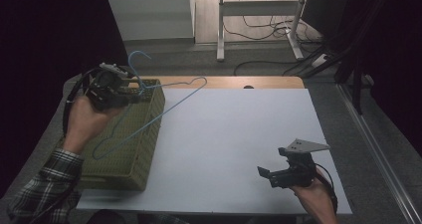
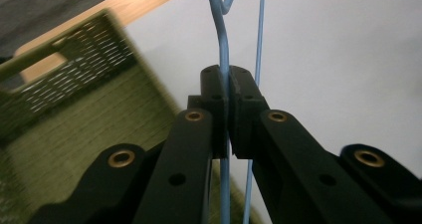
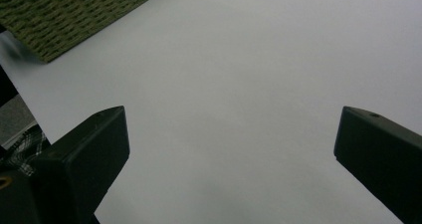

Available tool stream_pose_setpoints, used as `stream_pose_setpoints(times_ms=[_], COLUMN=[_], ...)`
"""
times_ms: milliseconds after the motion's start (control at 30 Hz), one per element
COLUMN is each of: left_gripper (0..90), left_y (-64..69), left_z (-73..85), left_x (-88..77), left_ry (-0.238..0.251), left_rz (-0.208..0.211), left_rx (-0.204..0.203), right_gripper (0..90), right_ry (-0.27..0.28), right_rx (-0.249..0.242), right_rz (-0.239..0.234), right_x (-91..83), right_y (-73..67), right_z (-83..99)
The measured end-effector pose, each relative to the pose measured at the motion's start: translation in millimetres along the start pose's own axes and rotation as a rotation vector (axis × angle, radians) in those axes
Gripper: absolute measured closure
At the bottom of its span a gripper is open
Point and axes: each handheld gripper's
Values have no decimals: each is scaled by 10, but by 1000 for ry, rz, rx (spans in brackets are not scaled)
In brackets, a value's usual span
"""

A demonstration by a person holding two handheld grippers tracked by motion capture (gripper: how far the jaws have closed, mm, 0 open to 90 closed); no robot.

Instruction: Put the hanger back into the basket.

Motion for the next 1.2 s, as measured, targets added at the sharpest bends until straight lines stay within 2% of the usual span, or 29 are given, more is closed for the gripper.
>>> stream_pose_setpoints(times_ms=[67,200,233,600,633,900,1067,1200], left_gripper=[878,878,878,878,878,878,878,878], left_y=[-51,-216,-216,-568,-627,-833,-928,-990], left_z=[29,138,138,405,458,664,792,921], left_x=[-22,-111,-111,-234,-246,-278,-236,-101], left_ry=[-1,0,0,-4,-3,-7,-10,-22], left_rz=[-4,-41,-41,-132,-146,-189,-200,-204], left_rx=[-1,-16,-16,-48,-57,-102,-127,-149], right_gripper=[3,3,3,4,4,5,4,4], right_ry=[0,1,1,7,5,-3,-8,-12], right_rx=[0,-1,-1,20,19,21,20,17], right_rz=[3,29,29,60,60,61,61,60], right_x=[-7,-39,-39,-88,-86,-75,-69,-63], right_y=[9,54,54,142,149,157,166,171], right_z=[16,93,93,212,217,233,242,254])
Point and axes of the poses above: each handheld gripper's, and its own axes: x roughly forward along the jaws, z roughly out of its underside, y roughly to its right, and after that the axes turned 12 degrees about y, right-handed
